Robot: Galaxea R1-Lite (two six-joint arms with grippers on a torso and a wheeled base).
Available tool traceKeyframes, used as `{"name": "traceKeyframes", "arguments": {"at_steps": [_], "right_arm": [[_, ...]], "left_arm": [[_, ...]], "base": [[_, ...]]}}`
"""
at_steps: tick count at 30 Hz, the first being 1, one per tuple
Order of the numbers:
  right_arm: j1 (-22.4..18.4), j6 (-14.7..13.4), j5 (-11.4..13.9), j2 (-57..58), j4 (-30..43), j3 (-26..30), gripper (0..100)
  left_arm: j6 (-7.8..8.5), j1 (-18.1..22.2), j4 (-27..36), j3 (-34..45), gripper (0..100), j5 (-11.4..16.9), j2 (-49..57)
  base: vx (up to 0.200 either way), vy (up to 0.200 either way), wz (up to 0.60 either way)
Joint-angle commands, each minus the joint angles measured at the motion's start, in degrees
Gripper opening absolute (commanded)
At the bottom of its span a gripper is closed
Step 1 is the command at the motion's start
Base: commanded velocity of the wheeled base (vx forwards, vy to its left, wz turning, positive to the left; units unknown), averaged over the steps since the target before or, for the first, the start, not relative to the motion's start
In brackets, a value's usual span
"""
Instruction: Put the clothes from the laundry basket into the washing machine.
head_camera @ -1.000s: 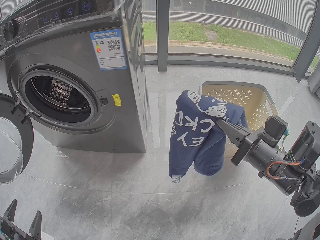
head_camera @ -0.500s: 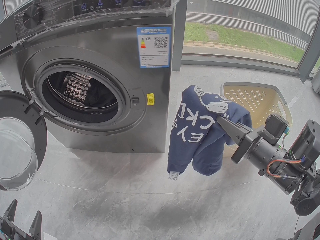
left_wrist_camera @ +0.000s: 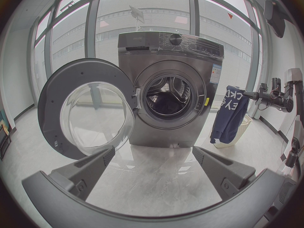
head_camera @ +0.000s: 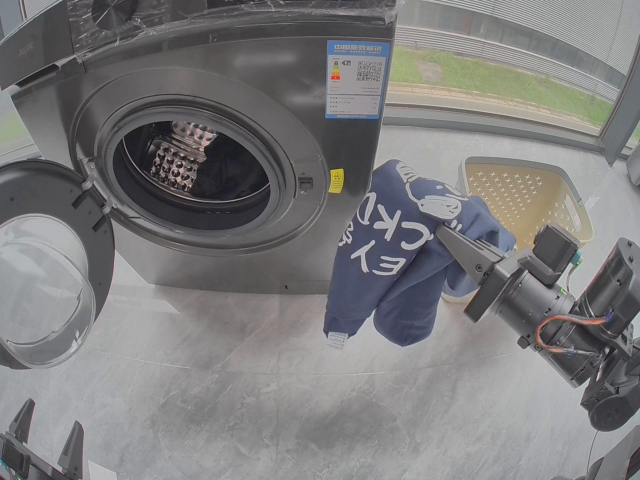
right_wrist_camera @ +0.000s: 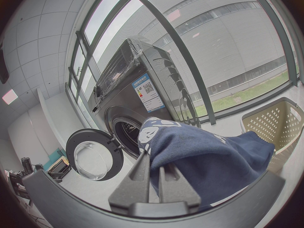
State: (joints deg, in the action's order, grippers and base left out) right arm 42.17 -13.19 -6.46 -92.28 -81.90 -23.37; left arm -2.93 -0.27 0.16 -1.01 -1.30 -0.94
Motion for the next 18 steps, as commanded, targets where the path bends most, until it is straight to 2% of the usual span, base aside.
{"name": "traceKeyframes", "arguments": {"at_steps": [1, 4, 10, 18], "right_arm": [[0.0, 0.0, 0.0, -0.1, 0.0, 0.0, 0], [0.0, 0.0, 0.0, -0.2, 0.0, 0.0, 0], [0.0, 0.0, 0.0, -0.2, 0.0, 0.0, 0], [0.1, 0.0, 0.0, -0.2, 0.0, 0.1, 0]], "left_arm": [[-0.06, 0.0, 0.0, 0.8, 100, 0.0, 0.9], [-0.06, 0.0, 0.0, 0.8, 100, -0.1, 0.9], [-0.06, 0.0, 0.0, 0.8, 100, 0.0, 0.9], [-0.06, 0.0, 0.0, 0.8, 100, 0.0, 0.9]], "base": [[-0.2, 0.0, 0.0], [-0.2, 0.0, 0.0], [0.0, 0.0, 0.0], [0.0, 0.2, 0.0]]}}
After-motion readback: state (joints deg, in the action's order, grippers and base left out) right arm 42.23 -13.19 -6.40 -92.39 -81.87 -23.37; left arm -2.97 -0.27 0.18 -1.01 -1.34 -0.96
